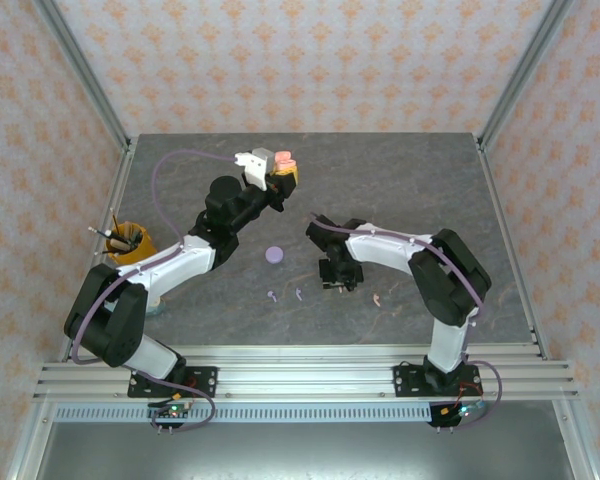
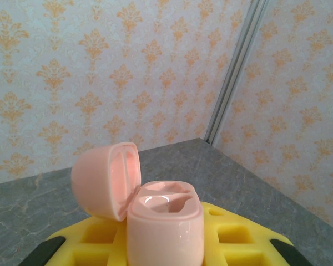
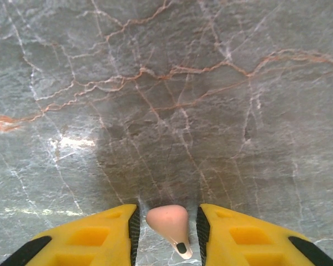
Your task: Insert the wireless bluetooth earbuds into the charging case
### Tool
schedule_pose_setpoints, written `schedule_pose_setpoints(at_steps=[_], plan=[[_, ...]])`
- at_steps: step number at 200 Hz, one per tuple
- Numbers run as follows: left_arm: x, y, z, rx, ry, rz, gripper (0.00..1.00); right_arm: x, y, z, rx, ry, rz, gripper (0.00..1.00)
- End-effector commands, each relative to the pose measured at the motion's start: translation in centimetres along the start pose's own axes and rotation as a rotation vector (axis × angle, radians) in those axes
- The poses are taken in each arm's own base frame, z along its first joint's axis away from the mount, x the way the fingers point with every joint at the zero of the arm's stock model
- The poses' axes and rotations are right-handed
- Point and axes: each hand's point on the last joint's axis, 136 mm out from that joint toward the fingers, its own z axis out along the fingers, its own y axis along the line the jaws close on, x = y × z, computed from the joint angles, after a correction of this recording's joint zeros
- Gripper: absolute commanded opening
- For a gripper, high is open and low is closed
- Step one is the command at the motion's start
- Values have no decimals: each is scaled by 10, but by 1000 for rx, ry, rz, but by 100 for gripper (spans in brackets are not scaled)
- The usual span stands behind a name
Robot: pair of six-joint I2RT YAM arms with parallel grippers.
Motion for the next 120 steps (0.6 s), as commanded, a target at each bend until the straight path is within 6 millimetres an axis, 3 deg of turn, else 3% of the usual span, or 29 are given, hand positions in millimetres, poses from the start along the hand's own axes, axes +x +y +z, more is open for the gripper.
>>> schedule_pose_setpoints(at_steps=[1,120], plan=[[-8,3,5,-3,-14,1,0,7,-19,18,51,39,23,35],[-9,3,6,2,-16,-3,0,3,-22,16,65,44,3,27]])
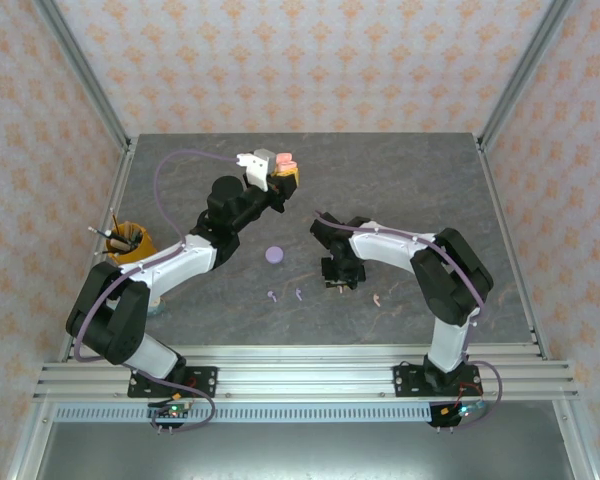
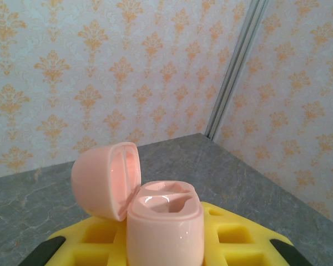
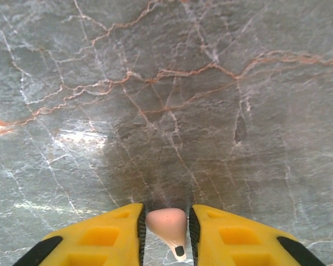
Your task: Insert the wireless bluetooth earbuds into the charging case
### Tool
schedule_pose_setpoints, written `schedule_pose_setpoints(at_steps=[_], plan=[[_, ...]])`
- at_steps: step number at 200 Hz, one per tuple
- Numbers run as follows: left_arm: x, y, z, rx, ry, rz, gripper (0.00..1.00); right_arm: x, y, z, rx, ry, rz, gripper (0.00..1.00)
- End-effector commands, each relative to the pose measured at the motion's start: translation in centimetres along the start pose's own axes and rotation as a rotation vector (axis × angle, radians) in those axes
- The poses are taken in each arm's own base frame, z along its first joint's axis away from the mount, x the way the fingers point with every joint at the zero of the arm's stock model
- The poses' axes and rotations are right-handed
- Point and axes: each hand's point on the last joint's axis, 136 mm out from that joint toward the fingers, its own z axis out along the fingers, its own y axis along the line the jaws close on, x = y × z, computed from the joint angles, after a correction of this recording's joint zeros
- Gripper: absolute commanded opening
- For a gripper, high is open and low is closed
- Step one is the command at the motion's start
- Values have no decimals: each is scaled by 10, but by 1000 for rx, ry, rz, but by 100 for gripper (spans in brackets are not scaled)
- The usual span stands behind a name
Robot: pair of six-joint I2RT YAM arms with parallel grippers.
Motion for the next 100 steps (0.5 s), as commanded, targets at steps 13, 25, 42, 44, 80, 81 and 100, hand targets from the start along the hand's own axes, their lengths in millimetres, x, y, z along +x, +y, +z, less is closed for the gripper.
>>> schedule_pose_setpoints(at_steps=[13,25,42,44,80,81,100], plan=[[-16,1,3,3,-35,1,0,3,-18,15,82,22,-5,25],[-15,1,3,4,-34,3,0,3,-17,13,77,21,-1,24],[-17,0,3,8,-35,4,0,3,-16,11,73,14,2,22],[-16,0,3,9,-34,3,0,3,-16,10,73,14,3,22],[-18,-3,3,22,-39,4,0,3,-18,1,68,-12,19,19],[-18,-3,3,23,-38,5,0,3,-18,1,69,-12,20,19],[-20,-4,3,31,-42,7,0,3,-20,-5,67,-38,30,18]])
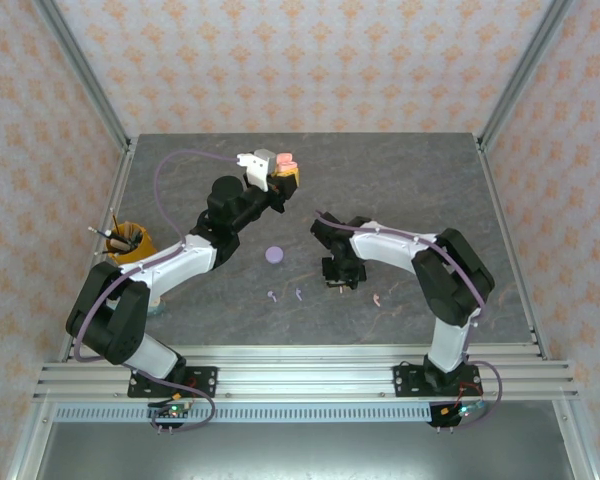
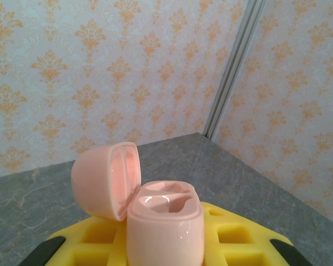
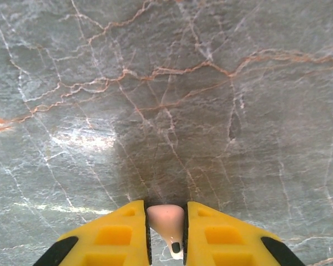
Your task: Insert the wireless bluetooth earbuds into the charging case
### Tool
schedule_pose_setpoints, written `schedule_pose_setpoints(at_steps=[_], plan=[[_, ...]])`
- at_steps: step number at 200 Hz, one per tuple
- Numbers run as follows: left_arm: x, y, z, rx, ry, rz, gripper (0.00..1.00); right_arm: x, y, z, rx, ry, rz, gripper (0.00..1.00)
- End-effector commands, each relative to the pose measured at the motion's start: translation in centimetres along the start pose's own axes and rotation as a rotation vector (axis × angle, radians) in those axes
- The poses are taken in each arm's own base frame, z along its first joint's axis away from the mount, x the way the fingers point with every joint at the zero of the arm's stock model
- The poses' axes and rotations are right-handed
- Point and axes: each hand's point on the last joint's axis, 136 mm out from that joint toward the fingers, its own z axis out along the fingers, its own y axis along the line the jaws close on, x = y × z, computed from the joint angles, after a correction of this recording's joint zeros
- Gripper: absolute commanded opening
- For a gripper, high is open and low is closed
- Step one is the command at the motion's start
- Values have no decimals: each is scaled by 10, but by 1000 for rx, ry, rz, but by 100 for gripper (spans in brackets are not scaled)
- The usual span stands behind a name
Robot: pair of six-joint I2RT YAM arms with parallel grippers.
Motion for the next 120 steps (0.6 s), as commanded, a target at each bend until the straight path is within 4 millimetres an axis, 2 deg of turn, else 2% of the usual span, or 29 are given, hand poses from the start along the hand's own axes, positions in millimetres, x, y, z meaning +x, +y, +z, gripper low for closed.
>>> schedule_pose_setpoints(at_steps=[1,75,95,120], plan=[[-20,-3,3,24,-43,7,0,2,-19,-3,66,-30,29,18],[-16,-18,7,118,-25,21,0,-6,-30,-44,41,-190,71,16],[-11,-26,7,166,-8,29,0,-14,-32,-65,25,-251,82,16],[-6,-33,8,218,8,35,0,-27,-35,-102,7,-343,88,16]])
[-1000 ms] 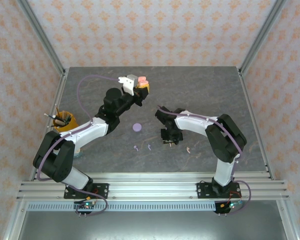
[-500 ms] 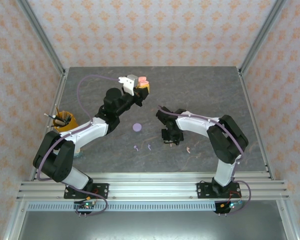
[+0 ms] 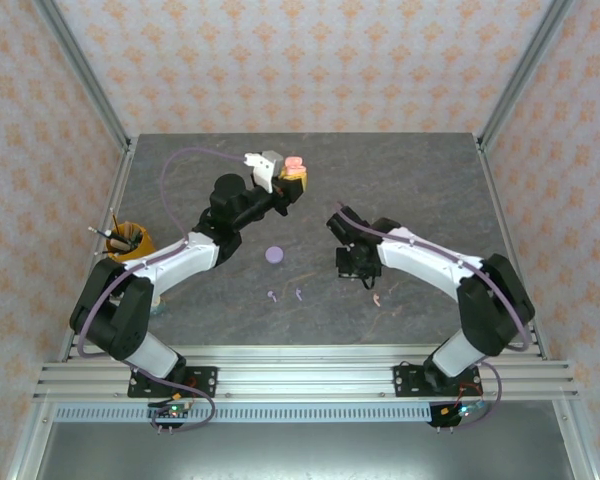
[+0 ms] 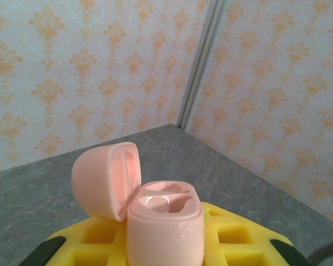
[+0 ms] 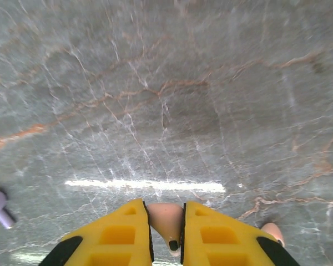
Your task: Insert the wireless bluetooth earbuds into the charging case
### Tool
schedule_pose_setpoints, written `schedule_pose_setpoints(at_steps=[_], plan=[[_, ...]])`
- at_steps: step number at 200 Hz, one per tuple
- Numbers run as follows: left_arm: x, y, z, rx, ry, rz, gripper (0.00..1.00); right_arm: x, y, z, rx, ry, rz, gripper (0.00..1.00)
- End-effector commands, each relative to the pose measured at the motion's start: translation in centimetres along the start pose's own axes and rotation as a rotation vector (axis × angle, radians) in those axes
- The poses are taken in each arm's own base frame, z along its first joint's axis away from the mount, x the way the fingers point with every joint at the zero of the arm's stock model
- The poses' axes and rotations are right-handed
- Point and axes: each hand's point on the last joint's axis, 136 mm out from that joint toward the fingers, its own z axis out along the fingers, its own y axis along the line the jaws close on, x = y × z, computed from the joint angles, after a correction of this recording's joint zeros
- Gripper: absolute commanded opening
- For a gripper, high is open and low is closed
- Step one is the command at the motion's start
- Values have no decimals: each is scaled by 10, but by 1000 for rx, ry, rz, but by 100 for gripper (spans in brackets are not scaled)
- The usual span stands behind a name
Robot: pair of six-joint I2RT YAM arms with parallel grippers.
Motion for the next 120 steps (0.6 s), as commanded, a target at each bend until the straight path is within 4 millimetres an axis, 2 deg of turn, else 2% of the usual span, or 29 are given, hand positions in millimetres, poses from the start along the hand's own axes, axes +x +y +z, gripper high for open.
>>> schedule_pose_setpoints(at_steps=[1,37,93,120], plan=[[-15,-12,3,86,-28,37,0,-25,-8,-36,20,-116,20,16],[-12,-24,3,160,-19,48,0,-62,-7,-95,-26,-253,22,17],[-21,-37,4,226,-67,91,0,-131,-5,-198,-144,-508,70,17],[-25,-48,11,248,-100,128,0,-162,2,-242,-227,-614,92,18]])
